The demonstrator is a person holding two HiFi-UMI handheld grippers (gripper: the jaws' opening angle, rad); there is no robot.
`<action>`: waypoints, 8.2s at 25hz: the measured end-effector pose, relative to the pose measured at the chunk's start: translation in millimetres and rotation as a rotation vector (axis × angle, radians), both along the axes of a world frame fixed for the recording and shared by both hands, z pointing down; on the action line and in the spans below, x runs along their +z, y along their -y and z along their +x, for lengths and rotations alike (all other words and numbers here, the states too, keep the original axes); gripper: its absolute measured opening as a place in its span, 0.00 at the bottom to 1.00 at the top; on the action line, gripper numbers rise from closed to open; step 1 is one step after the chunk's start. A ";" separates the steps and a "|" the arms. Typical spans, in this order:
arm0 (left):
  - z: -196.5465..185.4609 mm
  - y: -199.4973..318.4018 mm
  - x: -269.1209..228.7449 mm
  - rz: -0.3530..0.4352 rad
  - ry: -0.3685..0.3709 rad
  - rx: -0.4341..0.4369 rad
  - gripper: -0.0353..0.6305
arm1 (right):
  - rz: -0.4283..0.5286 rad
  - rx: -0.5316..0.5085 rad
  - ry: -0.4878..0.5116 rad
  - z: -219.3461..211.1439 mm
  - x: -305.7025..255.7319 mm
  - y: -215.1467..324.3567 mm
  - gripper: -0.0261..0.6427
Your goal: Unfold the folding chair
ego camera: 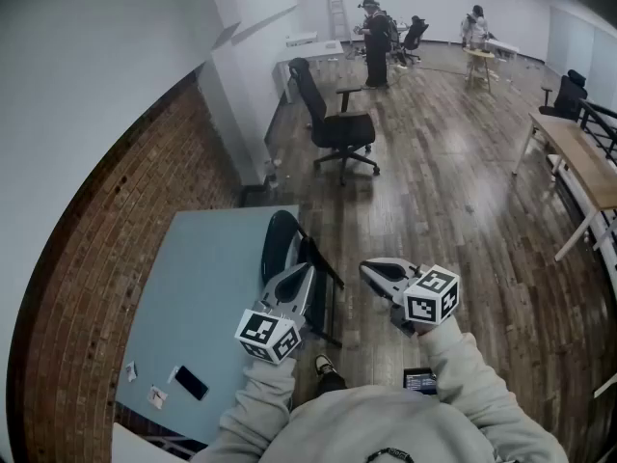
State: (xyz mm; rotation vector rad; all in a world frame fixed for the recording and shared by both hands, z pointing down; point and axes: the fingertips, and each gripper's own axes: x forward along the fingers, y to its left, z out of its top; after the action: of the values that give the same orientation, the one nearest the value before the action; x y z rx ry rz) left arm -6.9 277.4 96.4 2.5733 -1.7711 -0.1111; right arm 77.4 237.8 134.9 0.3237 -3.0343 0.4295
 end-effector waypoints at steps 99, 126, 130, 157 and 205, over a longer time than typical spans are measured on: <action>-284.6 239.5 406.5 -0.899 -0.316 -0.172 0.19 | -1.028 -0.008 -0.495 -215.5 594.0 265.7 0.25; -147.7 258.4 503.4 -0.878 -0.465 -0.123 0.18 | -1.227 -0.338 -0.056 102.7 771.3 322.0 0.27; -136.9 264.5 522.9 -0.877 -0.486 -0.123 0.18 | -1.252 -0.415 0.016 131.2 807.6 327.8 0.27; -92.3 278.2 582.9 -0.892 -0.473 -0.103 0.21 | -1.217 -0.129 0.109 210.8 918.0 361.9 0.46; -157.1 229.6 129.9 -0.151 0.049 0.327 0.06 | 0.092 0.565 -0.204 -44.6 66.6 228.0 0.06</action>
State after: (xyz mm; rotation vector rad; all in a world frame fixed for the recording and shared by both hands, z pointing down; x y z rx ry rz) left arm -163.9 47.8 226.3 2.7282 -1.2884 0.0883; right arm 32.9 9.8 201.5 1.1620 -2.7247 0.2573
